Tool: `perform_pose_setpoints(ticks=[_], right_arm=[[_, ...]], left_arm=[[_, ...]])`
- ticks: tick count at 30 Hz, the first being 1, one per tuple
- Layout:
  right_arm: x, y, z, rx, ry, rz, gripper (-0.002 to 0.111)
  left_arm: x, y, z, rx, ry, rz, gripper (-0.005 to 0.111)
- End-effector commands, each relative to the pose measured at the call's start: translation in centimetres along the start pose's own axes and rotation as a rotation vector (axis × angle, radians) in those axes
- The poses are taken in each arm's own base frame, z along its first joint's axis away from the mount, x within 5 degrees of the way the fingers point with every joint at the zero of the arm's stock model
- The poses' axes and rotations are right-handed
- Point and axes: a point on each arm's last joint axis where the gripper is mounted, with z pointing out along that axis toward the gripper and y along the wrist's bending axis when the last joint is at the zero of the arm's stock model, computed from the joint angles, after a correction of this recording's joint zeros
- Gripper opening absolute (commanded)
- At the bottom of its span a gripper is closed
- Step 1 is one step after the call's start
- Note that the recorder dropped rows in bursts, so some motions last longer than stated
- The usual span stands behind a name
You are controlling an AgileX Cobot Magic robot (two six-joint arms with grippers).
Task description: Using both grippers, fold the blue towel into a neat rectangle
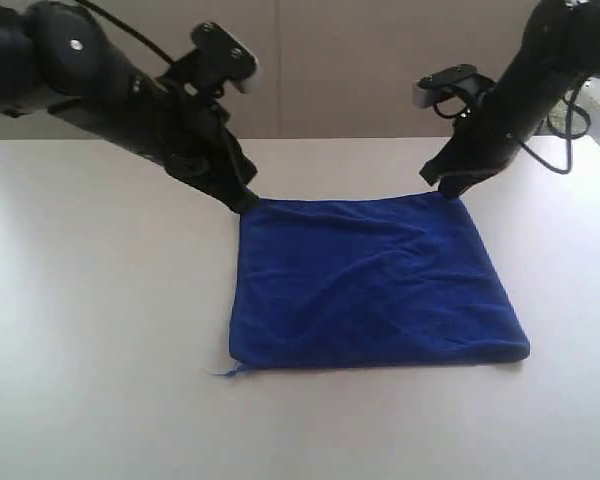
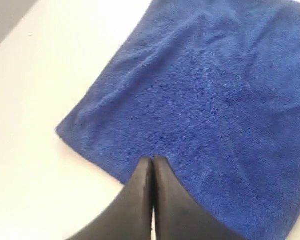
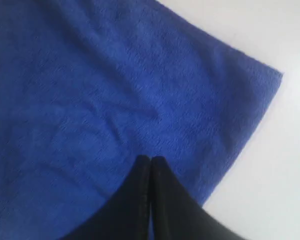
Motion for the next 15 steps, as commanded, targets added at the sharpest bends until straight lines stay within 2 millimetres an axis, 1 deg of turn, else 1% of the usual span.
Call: perform_pose_setpoints(ticks=[1,2,3,4,5,6,7,8,9,10,11,12,14,15], right_arm=[[3.8,2.3,-2.6,0.037,-0.036,0.049,0.0],[4.8,2.7,-2.3,0.034,-0.023,0.069,0.0],[6.3,3.3,-1.5,0.024,0.007,0.084,0.0],[7.2,3.7,-1.0,0.015,0.028,0.089,0.0],[8.6,4.1,0.1,0.009,0.057,0.097,0.0],[9.5,4.3,1.0,0.021,0.055,0.108,0.0],[10.0,4.5,1.5,0.026,0.054,0.111,0.0],[10.6,4.8,2.0,0.029,0.058,0.11,0.0],[10.8,5.2,2.3,0.025,0.066,0.107,0.0],[11.4,5.5,2.7,0.016,0.085,0.115,0.0],[11.8,5.7,2.9,0.012,0.096,0.12,0.0],[12.4,5.8,3.2,0.017,0.115,0.13,0.0],[13.2,6.0,3.5,0.022,0.136,0.151,0.0],[13.4,6.0,3.6,0.019,0.142,0.155,0.0]], left_arm=[[1.4,-0.7,-4.7,-0.089,-0.129,-0.13,0.0],[1.8,-1.0,-5.6,-0.108,-0.158,-0.153,0.0],[2.4,-1.3,-6.7,-0.134,-0.2,-0.2,0.0],[3.0,-1.7,-7.4,-0.145,-0.216,-0.221,0.0],[4.2,-2.3,-8.2,-0.166,-0.235,-0.259,0.0],[5.1,-2.7,-9.2,-0.188,-0.263,-0.293,0.0],[5.9,-3.1,-9.8,-0.2,-0.275,-0.321,0.0],[7.1,-3.6,-10.5,-0.226,-0.295,-0.356,0.0],[7.7,-3.8,-11.2,-0.251,-0.32,-0.375,0.0],[8.8,-4.3,-12.1,-0.279,-0.351,-0.409,0.0],[9.4,-4.6,-12.7,-0.306,-0.384,-0.424,0.0],[10.3,-5.1,-13.4,-0.336,-0.417,-0.433,0.0],[11.3,-5.7,-14.4,-0.353,-0.453,-0.428,0.0],[11.6,-5.9,-14.6,-0.354,-0.455,-0.428,0.0]])
